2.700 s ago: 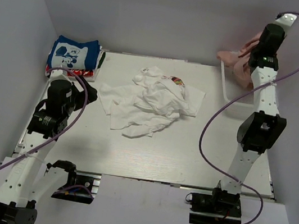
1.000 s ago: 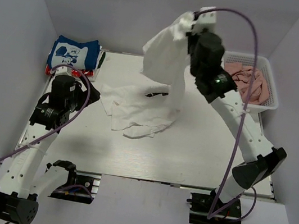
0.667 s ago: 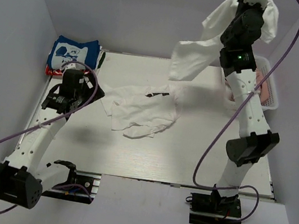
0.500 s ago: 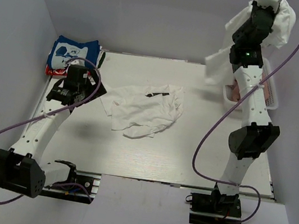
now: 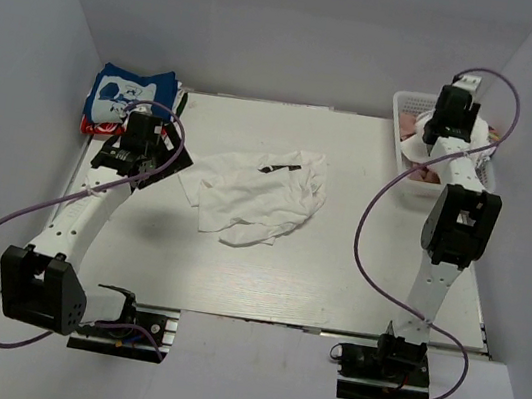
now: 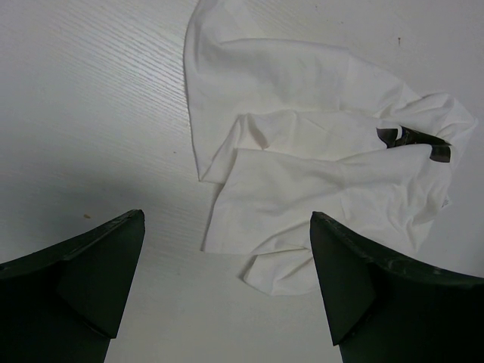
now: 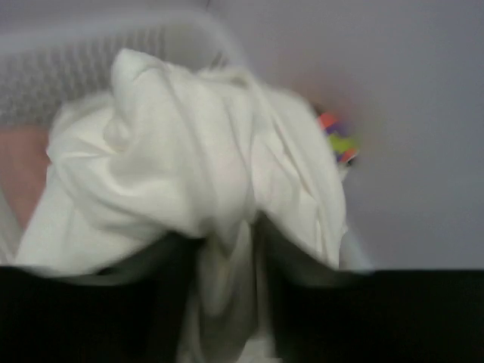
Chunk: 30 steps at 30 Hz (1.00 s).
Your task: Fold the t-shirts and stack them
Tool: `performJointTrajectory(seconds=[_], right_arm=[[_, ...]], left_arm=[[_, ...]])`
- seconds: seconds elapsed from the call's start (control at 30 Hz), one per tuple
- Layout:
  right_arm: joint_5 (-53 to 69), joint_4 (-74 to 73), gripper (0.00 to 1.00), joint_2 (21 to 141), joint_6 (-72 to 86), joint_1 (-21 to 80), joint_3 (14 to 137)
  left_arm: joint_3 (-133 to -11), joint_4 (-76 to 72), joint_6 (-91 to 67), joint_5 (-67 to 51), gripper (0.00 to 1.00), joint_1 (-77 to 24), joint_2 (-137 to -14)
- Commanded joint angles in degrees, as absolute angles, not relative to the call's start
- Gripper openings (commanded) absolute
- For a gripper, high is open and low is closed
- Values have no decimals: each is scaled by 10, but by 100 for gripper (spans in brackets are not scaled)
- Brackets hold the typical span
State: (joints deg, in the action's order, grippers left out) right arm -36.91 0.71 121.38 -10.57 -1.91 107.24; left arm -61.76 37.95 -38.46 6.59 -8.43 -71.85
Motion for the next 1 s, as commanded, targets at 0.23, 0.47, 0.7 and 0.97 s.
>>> performJointTrajectory(seconds=[0.23,0.47,0.7,0.97], right_arm=[[-196,-192,90,1086,-14,31,1127],[-219,-193,90,996,-21,117,986],[-167,-196,90,999,22,194,919],[-136,-181,90,1102,67,219,933]], left_arm=[[-584,386,-381,60,100,-83,-711],[-604,364,-382,117,100,-83,-805],[-666,328,-369,133,100,-77,-945],[-750,285,-369,119,92,-77,-1085]])
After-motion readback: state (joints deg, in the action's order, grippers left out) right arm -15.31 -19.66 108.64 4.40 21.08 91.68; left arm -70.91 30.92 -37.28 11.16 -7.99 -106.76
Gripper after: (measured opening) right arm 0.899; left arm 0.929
